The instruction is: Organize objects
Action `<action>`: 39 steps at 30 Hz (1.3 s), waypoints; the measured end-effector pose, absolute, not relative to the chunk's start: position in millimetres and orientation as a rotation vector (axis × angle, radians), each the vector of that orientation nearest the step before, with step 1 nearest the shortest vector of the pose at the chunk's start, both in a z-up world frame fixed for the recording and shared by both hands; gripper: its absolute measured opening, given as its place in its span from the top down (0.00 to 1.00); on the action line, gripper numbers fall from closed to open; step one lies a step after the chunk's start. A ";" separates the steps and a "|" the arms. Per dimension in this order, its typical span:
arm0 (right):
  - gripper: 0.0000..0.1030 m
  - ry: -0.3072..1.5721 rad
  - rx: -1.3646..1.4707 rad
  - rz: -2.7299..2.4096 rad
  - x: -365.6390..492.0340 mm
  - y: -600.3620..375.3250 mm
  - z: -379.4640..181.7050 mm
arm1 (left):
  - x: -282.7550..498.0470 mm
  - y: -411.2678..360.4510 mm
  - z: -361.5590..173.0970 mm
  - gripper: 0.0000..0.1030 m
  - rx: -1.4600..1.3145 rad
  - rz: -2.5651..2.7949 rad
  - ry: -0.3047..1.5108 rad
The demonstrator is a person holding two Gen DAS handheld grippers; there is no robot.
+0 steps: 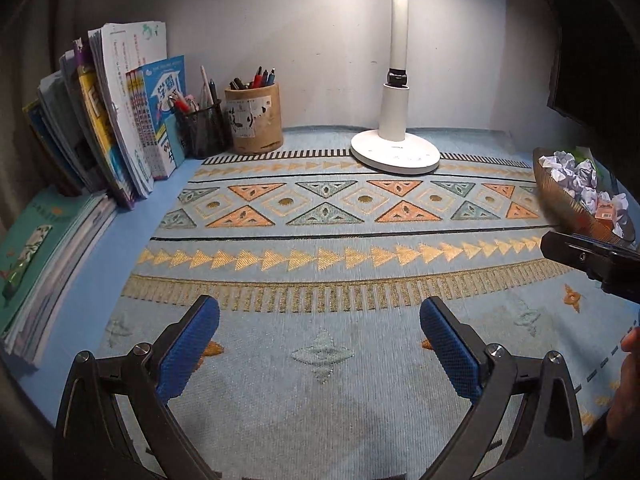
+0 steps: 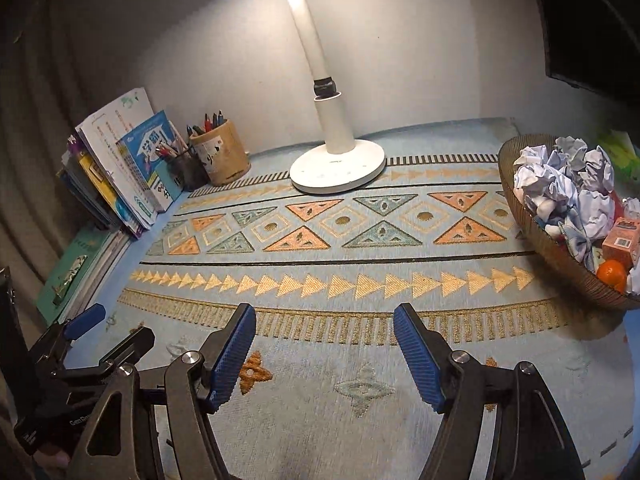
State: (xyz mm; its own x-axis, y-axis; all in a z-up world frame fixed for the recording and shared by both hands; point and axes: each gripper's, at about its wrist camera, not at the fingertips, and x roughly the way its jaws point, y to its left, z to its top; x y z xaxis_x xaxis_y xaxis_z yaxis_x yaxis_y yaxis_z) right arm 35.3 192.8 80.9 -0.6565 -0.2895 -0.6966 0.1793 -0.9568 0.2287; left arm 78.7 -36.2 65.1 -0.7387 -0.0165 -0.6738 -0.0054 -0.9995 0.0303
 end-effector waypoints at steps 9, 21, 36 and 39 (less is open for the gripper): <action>0.32 -0.109 1.105 -2.762 23.6 199.3 66.3 | 55.8 -34.2 50.8 0.02 1.156 -2.934 0.014; 0.18 -0.027 1.101 -2.843 3.7 201.9 40.8 | 17.0 -29.0 33.3 0.02 1.115 -2.937 0.027; 0.16 -0.026 1.325 -2.811 -20.7 202.8 23.6 | 0.9 -29.1 17.6 0.02 1.262 -2.822 -0.005; 0.16 -0.006 1.360 -2.791 -26.7 200.4 20.0 | -5.2 -28.8 12.3 0.02 1.315 -2.778 -0.015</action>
State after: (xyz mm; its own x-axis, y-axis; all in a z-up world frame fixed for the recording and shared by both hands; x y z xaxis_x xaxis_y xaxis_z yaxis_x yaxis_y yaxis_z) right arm -26.7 200.4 20.0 -0.6154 -0.0349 -0.7874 0.0316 -0.9993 0.0196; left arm -5.2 -28.8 12.3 -0.6317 -0.0658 -0.7724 0.0576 -0.9976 0.0379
